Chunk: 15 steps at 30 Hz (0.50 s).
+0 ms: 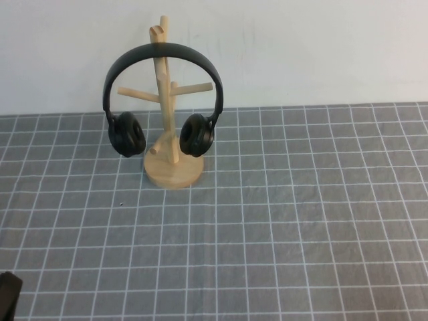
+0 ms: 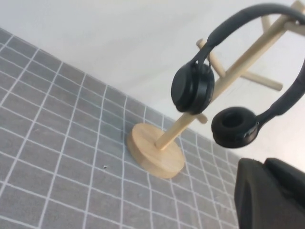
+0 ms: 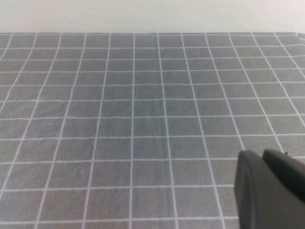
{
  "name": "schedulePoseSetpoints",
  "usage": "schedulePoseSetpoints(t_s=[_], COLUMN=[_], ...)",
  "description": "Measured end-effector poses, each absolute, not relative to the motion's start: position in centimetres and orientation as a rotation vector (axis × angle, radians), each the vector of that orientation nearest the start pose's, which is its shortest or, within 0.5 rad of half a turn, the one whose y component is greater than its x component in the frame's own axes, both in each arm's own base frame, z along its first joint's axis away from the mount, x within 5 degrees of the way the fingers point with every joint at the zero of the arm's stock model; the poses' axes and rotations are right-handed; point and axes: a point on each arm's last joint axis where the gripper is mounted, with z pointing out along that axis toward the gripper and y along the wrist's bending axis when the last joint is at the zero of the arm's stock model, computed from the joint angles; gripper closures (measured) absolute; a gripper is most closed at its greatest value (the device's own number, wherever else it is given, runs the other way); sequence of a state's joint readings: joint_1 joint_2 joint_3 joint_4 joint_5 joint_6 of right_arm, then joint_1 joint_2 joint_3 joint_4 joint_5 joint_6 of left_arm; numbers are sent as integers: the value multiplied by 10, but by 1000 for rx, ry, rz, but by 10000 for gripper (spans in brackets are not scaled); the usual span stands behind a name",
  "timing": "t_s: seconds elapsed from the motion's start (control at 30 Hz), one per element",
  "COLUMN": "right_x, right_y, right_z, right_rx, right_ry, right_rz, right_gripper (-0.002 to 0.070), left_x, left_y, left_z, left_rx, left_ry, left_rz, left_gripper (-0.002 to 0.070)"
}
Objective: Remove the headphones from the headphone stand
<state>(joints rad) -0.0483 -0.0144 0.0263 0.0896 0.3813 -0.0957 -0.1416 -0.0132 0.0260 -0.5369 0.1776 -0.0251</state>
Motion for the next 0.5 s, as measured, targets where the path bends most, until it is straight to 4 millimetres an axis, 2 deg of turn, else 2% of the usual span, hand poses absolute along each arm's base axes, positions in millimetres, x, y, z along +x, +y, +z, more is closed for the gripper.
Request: schedulePoseSetpoints(t_s=[0.2, 0.27, 0.4, 0.5], right_x=[52, 52, 52, 52], right_y=[1, 1, 1, 1], right_z=[171, 171, 171, 171], right_rx=[11, 11, 11, 11], right_ry=[1875, 1875, 1875, 1875], right_rz=[-11, -11, -11, -11], right_gripper=[685, 685, 685, 685], left_x=[54, 52, 46, 53], left_y=[-16, -18, -25, -30], left_z=[192, 199, 239, 265], left_rx=[-299, -272, -116, 28], left_ry=[1650, 1663, 1714, 1842], left_rz=[-629, -637, -610, -542], left_gripper=[679, 679, 679, 679])
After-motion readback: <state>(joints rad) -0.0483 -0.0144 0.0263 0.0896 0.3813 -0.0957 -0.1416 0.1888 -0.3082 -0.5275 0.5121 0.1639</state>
